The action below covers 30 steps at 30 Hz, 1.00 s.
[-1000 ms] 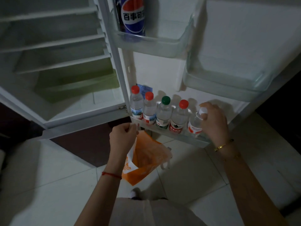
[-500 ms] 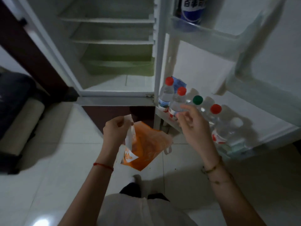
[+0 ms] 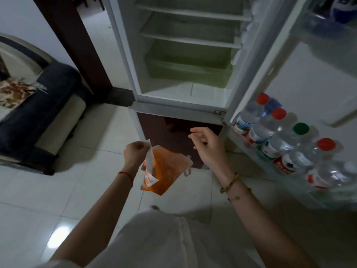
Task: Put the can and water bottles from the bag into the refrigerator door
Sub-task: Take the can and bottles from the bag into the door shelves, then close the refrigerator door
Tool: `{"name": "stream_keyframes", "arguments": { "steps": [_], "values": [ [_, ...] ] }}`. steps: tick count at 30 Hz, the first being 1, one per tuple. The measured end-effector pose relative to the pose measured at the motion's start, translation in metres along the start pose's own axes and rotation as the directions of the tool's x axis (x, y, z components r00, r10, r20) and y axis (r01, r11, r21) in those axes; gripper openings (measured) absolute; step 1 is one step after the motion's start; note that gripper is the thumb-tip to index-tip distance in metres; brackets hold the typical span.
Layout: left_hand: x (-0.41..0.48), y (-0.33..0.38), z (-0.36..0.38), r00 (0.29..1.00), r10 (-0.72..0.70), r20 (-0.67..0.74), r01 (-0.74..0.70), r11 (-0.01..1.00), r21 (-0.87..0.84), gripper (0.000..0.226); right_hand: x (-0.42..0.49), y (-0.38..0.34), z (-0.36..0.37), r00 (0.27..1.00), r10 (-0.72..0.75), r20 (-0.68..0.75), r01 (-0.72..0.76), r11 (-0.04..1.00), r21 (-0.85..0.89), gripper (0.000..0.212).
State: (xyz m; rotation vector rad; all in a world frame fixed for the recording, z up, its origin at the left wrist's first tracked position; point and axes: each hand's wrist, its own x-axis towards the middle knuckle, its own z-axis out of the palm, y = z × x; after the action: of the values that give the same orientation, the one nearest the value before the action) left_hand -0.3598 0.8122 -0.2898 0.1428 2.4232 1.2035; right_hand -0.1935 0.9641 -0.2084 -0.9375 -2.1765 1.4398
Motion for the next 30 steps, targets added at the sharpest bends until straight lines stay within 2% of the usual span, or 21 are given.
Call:
{"name": "stream_keyframes", "arguments": {
  "steps": [7, 16, 22, 25, 27, 30],
  "values": [
    [0.068, -0.063, -0.056, 0.987, -0.137, 0.086, 0.127, 0.985, 0.113, 0.029, 0.021, -0.026, 0.084, 0.998, 0.064, 0.029, -0.065, 0.998, 0.023, 0.026],
    [0.136, -0.107, -0.110, 0.965, -0.179, 0.192, 0.145, 0.974, 0.175, 0.045, 0.032, -0.054, 0.158, 0.993, 0.109, 0.037, -0.109, 0.994, 0.015, 0.029],
    [0.156, -0.101, -0.134, 0.980, -0.045, 0.196, 0.019, 0.990, 0.137, 0.051, 0.029, -0.060, 0.181, 0.992, 0.125, -0.011, -0.125, 0.992, 0.026, 0.027],
    [0.147, -0.082, -0.146, 0.974, 0.113, 0.194, -0.136, 0.985, 0.109, 0.048, 0.026, -0.062, 0.185, 0.989, 0.138, -0.057, -0.135, 0.990, 0.051, 0.025],
    [0.134, -0.062, -0.151, 0.938, 0.264, 0.225, -0.288, 0.954, 0.083, 0.046, 0.022, -0.064, 0.183, 0.987, 0.134, -0.090, -0.128, 0.990, 0.064, 0.026],
    [0.111, -0.027, -0.155, 0.846, 0.476, 0.241, -0.496, 0.868, 0.027, 0.045, 0.016, -0.068, 0.174, 0.981, 0.118, -0.155, -0.106, 0.991, 0.080, 0.026]
  ]
}}
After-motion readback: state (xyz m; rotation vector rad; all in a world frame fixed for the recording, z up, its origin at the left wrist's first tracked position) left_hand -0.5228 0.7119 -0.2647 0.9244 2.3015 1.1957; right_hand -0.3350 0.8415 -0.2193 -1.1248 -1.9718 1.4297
